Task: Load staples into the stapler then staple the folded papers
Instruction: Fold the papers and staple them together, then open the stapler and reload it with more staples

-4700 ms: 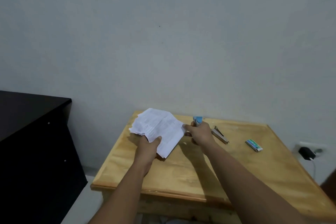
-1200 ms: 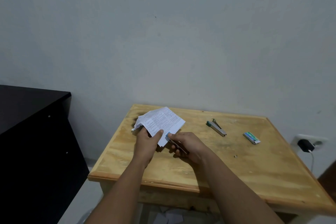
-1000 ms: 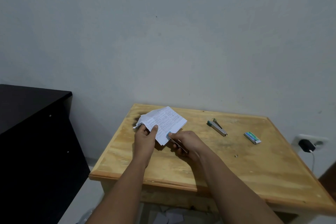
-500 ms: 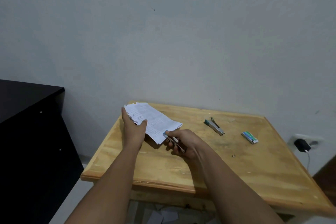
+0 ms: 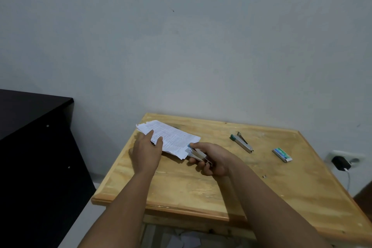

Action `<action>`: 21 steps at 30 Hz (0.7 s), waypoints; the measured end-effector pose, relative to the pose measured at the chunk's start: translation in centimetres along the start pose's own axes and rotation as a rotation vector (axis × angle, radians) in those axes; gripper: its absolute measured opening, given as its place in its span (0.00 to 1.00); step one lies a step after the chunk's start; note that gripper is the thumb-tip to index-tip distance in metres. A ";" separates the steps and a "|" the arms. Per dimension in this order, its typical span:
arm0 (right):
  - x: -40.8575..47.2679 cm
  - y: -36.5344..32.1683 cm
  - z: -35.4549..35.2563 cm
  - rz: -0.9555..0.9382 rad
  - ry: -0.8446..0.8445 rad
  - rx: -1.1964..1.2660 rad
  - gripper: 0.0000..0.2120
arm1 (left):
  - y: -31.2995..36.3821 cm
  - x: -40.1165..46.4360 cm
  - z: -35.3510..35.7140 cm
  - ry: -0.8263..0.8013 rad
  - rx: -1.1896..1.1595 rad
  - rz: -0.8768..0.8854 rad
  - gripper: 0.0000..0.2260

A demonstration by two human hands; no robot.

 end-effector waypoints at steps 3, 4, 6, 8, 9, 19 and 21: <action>-1.1 -1.5 -2.5 -0.066 0.252 -0.225 0.16 | 0.1 -0.1 -0.1 0.008 0.181 -0.017 0.23; -1.4 -2.4 -3.8 -0.139 0.401 -0.349 0.16 | 0.3 -0.3 0.1 -0.002 0.282 -0.001 0.24; -1.8 -4.3 -5.3 -0.271 0.655 -0.647 0.18 | 0.8 -0.6 0.5 -0.020 0.486 0.030 0.27; -1.9 -5.2 -5.6 -0.294 0.806 -0.875 0.17 | 1.2 -0.9 0.9 -0.015 0.594 0.053 0.30; -1.7 -5.5 -5.6 -0.286 0.850 -0.943 0.16 | 1.4 -0.9 1.0 -0.004 0.605 0.073 0.31; -0.2 -8.8 -6.2 -0.321 0.997 -1.093 0.27 | 1.8 -0.6 2.3 -0.157 0.623 0.187 0.28; -1.1 -9.4 -7.4 -0.351 1.041 -1.112 0.24 | 1.8 -0.5 2.6 -0.203 0.635 0.169 0.32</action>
Point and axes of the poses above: each hand's wrist, its own x-axis towards the middle knuckle, its own z-axis out of the palm, y = z × x, the point moved 8 cm from there along x, towards the middle knuckle, and after that the axes turned 4 degrees about -y, right-handed, at the moved point
